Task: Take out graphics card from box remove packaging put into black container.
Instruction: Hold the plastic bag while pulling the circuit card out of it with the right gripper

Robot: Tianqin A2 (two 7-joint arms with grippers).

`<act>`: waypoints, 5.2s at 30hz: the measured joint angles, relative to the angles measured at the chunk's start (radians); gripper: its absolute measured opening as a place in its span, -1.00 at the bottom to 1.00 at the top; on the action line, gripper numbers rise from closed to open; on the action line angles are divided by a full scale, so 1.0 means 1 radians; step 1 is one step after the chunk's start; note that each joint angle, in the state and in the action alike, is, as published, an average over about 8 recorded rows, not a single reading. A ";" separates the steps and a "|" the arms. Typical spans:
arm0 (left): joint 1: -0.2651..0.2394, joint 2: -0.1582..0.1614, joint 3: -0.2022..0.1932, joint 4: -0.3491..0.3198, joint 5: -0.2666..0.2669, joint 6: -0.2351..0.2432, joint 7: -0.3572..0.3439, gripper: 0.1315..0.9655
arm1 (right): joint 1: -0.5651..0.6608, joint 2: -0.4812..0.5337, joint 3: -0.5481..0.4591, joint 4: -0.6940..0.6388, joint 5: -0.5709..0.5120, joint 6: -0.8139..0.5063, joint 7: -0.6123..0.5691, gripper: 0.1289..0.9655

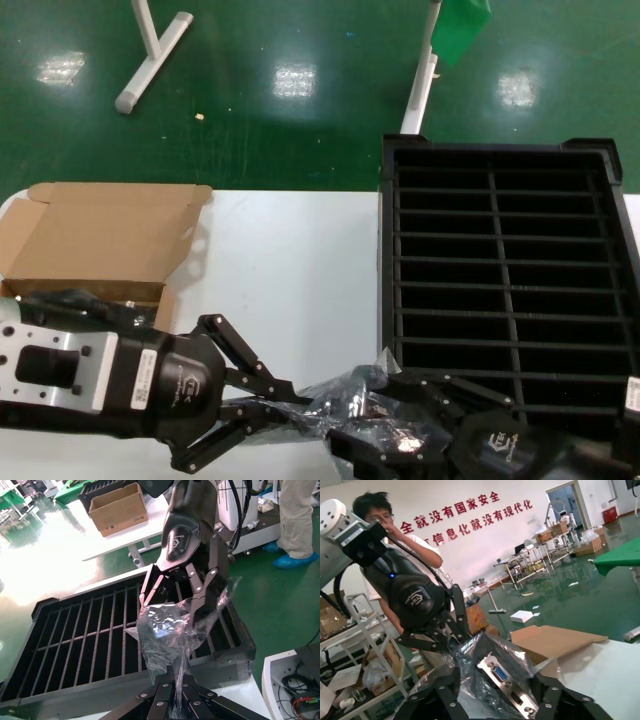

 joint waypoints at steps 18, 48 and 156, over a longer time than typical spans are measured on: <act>-0.011 0.015 0.012 -0.022 -0.007 0.006 -0.029 -0.97 | 0.004 -0.013 -0.003 -0.010 0.016 -0.026 -0.019 0.34; 0.009 -0.020 -0.020 -0.002 -0.052 0.009 -0.018 -0.97 | 0.023 -0.018 -0.024 -0.026 0.001 -0.017 -0.004 -0.24; -0.138 0.097 0.070 0.209 0.064 0.082 0.069 -0.98 | 0.067 -0.014 0.033 -0.130 -0.003 -0.008 -0.025 0.26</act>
